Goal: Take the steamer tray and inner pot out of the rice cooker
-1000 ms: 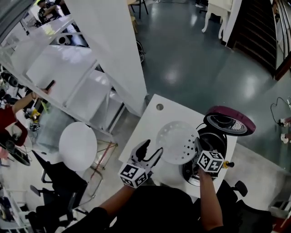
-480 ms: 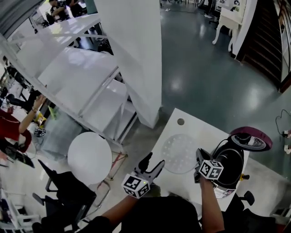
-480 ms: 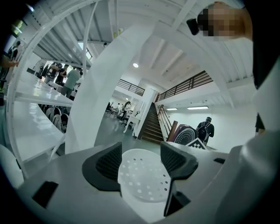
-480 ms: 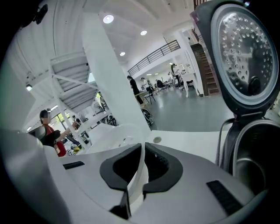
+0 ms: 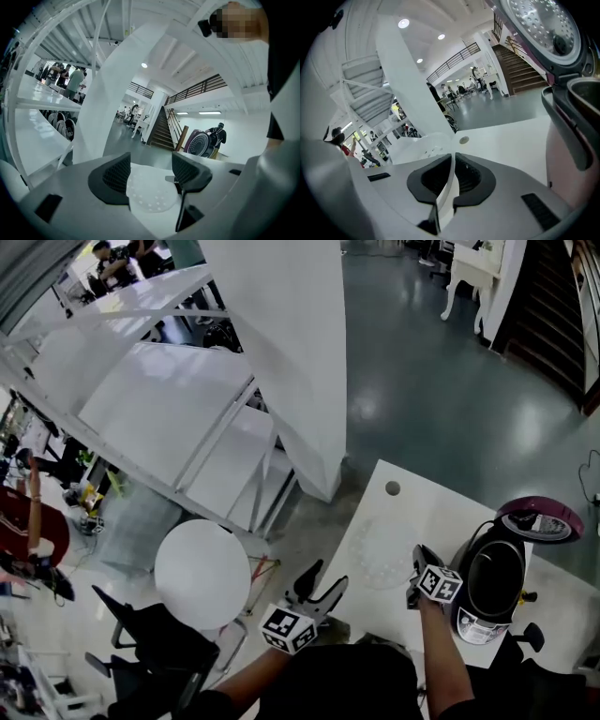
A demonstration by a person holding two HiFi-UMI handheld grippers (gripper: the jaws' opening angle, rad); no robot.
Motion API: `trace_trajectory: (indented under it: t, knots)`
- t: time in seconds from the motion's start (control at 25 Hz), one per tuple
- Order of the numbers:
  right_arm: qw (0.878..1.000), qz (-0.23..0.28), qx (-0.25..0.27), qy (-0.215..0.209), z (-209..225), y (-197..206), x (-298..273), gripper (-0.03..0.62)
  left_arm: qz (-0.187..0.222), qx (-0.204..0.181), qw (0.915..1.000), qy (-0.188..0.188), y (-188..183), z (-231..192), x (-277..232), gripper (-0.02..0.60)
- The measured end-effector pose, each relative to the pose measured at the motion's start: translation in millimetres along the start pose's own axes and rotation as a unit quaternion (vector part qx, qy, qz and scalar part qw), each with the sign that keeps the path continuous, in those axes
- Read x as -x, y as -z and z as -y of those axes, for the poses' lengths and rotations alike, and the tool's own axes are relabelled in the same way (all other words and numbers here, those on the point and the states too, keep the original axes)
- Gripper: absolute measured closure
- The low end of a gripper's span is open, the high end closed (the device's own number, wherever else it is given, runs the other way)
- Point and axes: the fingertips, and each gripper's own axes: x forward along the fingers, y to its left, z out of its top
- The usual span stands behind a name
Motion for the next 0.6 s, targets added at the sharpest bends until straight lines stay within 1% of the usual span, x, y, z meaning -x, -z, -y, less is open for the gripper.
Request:
trace_trajectory:
  t: [0.24,0.52,0.6]
  knots:
    - [1.000,0.007,-0.020,0.005,12.0,31.8,-27.1,0.577,-0.020,-0.004,0.9997,0.011,5.9,-9.8,-6.4,0.327]
    - [0.998,0.009,-0.043,0.035,33.8,63.8,-43.4,0.577,-0.043,-0.011,0.9987,0.024,9.6,-16.6,-15.5,0.327]
    - [0.998,0.003,-0.039,0.042,37.3,73.2,-46.6,0.577,-0.051,-0.011,0.9983,0.026,11.1,-19.1,-17.6,0.327]
